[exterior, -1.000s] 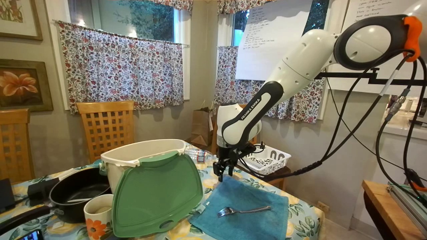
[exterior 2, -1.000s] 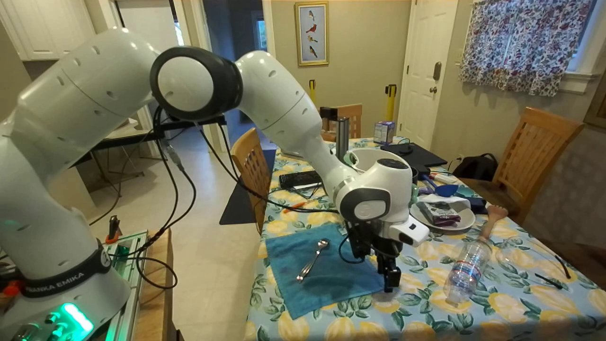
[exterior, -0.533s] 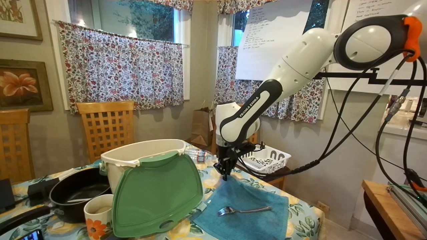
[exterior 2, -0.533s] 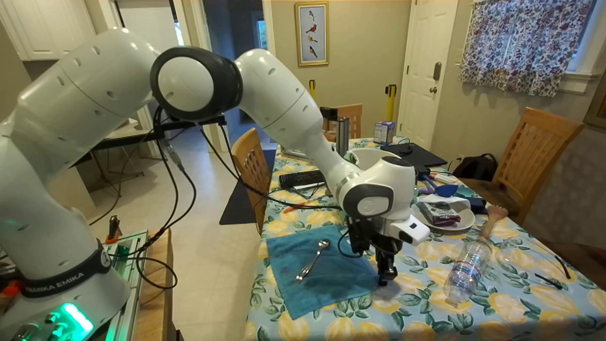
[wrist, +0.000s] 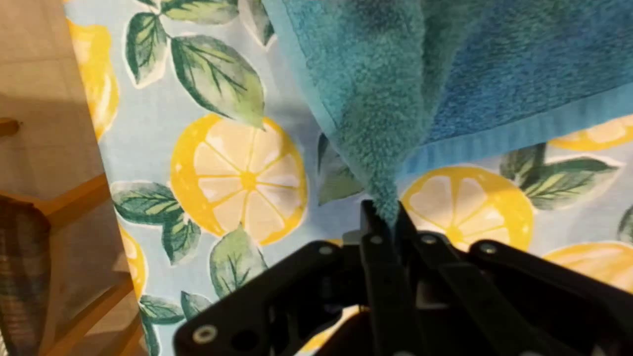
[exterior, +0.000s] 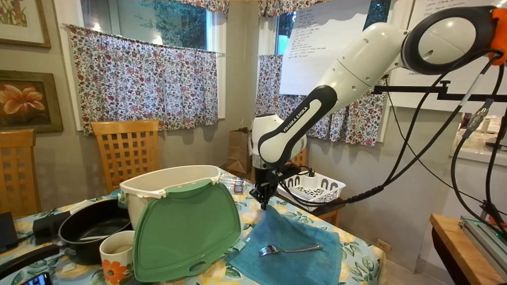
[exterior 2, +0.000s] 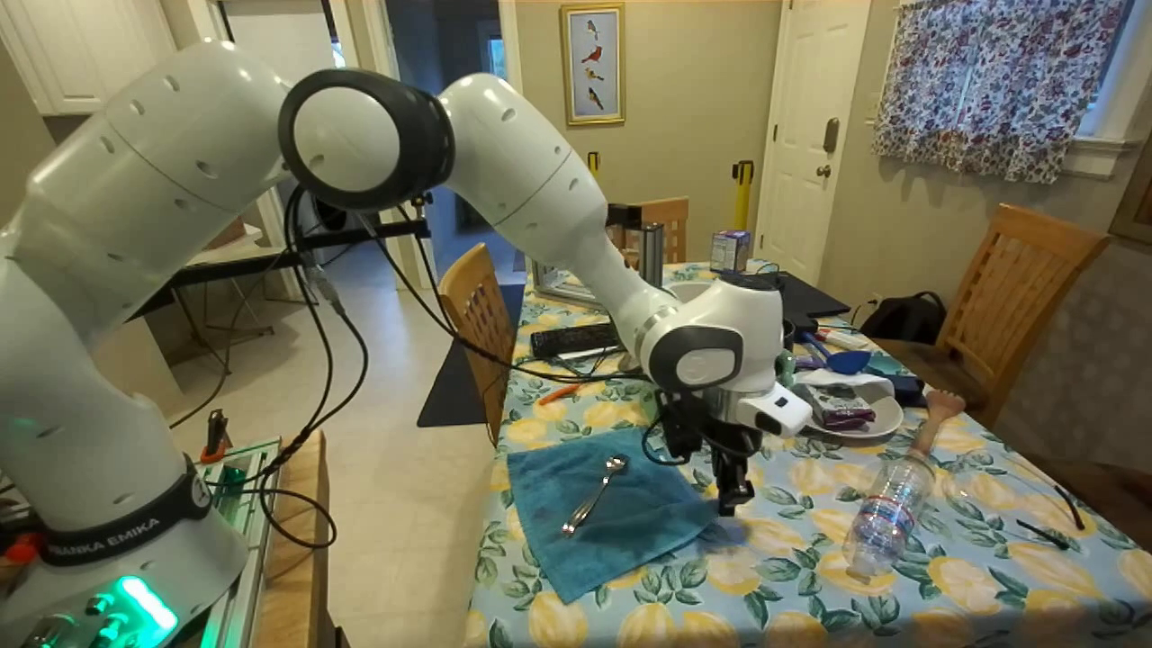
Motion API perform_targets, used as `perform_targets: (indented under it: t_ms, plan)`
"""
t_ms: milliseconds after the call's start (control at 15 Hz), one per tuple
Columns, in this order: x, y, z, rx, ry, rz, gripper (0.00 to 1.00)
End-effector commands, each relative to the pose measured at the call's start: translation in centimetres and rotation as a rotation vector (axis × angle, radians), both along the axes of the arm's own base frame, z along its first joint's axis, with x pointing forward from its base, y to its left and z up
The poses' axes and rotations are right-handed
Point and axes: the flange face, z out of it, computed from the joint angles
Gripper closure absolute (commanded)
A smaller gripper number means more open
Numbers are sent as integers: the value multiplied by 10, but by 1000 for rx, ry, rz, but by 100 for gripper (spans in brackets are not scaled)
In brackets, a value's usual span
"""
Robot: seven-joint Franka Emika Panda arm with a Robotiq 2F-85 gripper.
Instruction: Put the silver spoon on the blue towel then fold the towel twice.
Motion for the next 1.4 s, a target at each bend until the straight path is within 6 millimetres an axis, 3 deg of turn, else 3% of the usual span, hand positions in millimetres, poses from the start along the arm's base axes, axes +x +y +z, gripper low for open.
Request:
perform_targets:
  t_ms: [0, 267, 600, 1333]
  plan:
    - [-11, 30, 33, 21, 8, 80, 99]
    - [-21, 65, 51, 78, 76, 179, 99]
    - [-43, 99, 59, 147, 227, 297, 99]
    - [-73, 175, 47, 187, 460, 486, 99]
